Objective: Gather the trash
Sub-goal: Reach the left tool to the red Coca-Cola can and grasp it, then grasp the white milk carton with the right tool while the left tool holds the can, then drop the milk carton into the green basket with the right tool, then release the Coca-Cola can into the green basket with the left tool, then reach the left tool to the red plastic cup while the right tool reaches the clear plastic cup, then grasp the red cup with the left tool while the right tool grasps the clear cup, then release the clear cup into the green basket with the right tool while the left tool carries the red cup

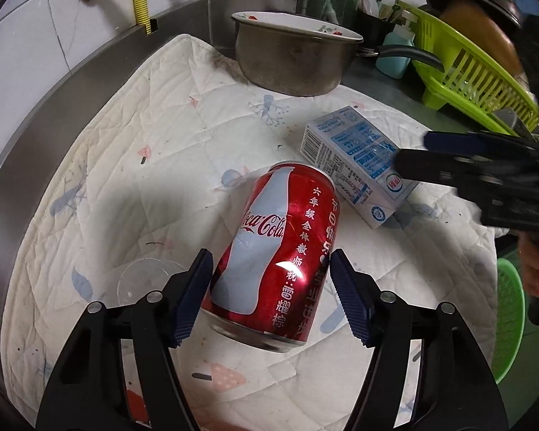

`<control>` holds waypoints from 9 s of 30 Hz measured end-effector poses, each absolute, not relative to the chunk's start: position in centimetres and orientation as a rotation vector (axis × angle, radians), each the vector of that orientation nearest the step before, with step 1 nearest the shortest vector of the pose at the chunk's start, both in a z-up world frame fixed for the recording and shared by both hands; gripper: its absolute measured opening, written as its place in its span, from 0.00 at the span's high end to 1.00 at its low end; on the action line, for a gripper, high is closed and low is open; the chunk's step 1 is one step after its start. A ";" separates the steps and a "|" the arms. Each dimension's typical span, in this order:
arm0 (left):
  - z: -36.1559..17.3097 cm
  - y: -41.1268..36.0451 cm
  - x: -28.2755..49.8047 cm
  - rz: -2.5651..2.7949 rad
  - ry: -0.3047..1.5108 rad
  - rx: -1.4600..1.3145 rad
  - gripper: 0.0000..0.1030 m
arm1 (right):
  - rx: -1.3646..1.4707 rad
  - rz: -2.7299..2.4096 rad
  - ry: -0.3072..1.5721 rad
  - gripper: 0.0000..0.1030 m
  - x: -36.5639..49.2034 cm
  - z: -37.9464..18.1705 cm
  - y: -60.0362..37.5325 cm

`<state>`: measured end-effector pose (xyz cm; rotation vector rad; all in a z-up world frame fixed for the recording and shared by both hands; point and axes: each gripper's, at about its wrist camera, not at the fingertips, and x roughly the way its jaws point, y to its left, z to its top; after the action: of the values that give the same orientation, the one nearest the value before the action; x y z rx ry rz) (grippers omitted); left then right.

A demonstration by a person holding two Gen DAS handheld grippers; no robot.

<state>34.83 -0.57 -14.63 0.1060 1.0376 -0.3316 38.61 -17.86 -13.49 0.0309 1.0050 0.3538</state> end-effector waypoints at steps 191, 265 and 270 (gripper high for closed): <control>-11.0 15.4 13.3 0.146 0.974 -0.250 0.20 | -0.115 0.626 0.922 0.29 31.9 -14.6 -1.8; -14.1 9.6 22.9 0.162 1.065 -0.478 0.30 | 0.156 0.004 0.958 0.45 4.5 -16.0 -31.6; -11.9 6.2 21.2 0.058 1.040 -0.395 0.30 | 0.187 -0.040 0.991 0.45 3.8 -17.3 -33.0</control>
<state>21.18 6.20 -11.89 -0.3949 1.0403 0.0585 3.82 -33.05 -17.26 0.1866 0.9906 -0.0401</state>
